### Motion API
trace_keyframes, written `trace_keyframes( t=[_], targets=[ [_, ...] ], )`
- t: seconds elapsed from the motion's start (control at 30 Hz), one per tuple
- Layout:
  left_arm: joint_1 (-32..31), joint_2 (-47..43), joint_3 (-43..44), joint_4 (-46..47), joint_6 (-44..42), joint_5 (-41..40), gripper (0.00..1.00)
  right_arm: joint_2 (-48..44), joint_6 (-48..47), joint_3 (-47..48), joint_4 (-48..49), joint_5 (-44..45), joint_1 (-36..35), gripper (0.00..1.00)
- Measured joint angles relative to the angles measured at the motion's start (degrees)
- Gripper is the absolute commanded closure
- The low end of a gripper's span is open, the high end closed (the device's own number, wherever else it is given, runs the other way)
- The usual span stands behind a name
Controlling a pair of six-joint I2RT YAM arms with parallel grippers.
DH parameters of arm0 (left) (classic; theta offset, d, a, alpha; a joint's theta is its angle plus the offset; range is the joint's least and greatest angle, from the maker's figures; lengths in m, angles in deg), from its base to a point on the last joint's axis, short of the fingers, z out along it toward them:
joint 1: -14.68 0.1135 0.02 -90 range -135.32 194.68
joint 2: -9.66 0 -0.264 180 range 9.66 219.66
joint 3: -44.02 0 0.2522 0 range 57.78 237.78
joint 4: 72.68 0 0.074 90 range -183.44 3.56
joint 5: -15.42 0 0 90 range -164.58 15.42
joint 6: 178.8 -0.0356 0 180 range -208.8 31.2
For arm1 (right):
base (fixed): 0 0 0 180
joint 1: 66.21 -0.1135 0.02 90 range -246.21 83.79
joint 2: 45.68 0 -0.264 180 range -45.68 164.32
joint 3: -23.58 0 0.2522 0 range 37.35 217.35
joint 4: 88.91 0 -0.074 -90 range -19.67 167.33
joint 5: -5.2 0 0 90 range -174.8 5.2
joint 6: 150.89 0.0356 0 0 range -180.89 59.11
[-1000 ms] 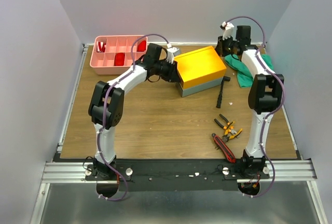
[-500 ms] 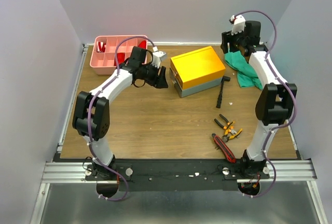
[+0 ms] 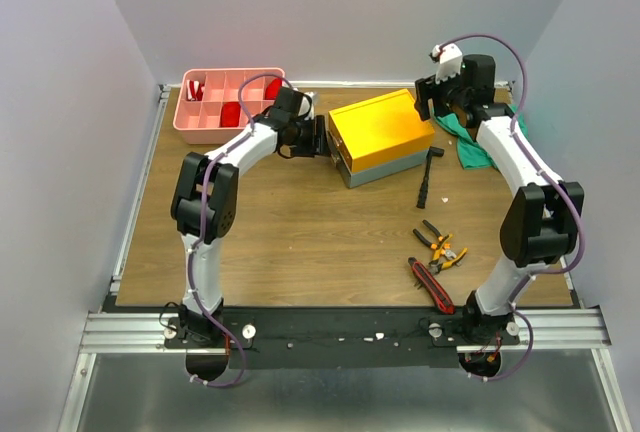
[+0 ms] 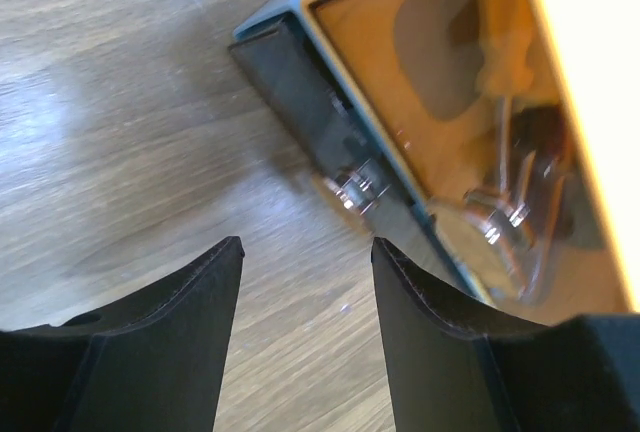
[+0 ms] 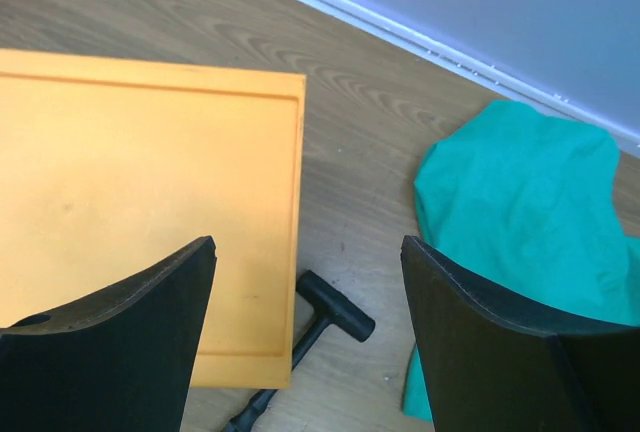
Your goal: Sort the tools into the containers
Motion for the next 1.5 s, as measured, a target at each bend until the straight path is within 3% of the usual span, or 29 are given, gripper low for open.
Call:
trace_keyframes(
  t=[0.23, 0.67, 0.9, 1.07, 1.1, 1.13, 1.33, 1.5],
  targets=[
    [-1.4, 2.0, 1.2, 1.2, 5.1, -3.2, 0.32, -0.1, -0.9, -1.6, -0.1, -0.5, -0.7, 0.17],
    [-3.8, 3.8, 2.6, -1.0, 5.8, -12.4, 0.29, 0.0, -2.4, -2.0, -1.2, -3.8, -3.4, 0.17],
    [0.8, -4.7, -7.6, -3.0, 1.3, -15.3, 0.28, 1.0, -3.3, -2.3, -1.5, -3.7, -3.7, 0.17],
    [5.9, -10.0, -13.8, -5.3, -2.4, -15.3, 0.20, 1.0, -3.8, -3.1, -1.4, -3.7, -3.7, 0.17],
    [6.7, -11.1, -15.0, -5.3, -3.2, -15.0, 0.19, 1.0, -3.8, -3.3, -1.4, -3.7, -3.7, 0.17],
    [7.0, -11.9, -15.8, -5.4, -3.8, -14.2, 0.02, 1.0, -3.8, -3.5, -1.5, -3.7, -3.7, 0.17],
    [6.7, -19.4, -17.7, -1.5, -6.2, -2.1, 0.01, -3.4, -7.2, -6.0, -3.9, -3.6, -3.7, 0.15],
    [6.2, -28.6, -15.9, 2.5, -7.7, 3.8, 0.01, -16.9, -17.9, -9.3, -17.3, -8.0, -3.6, 0.16]
  ],
)
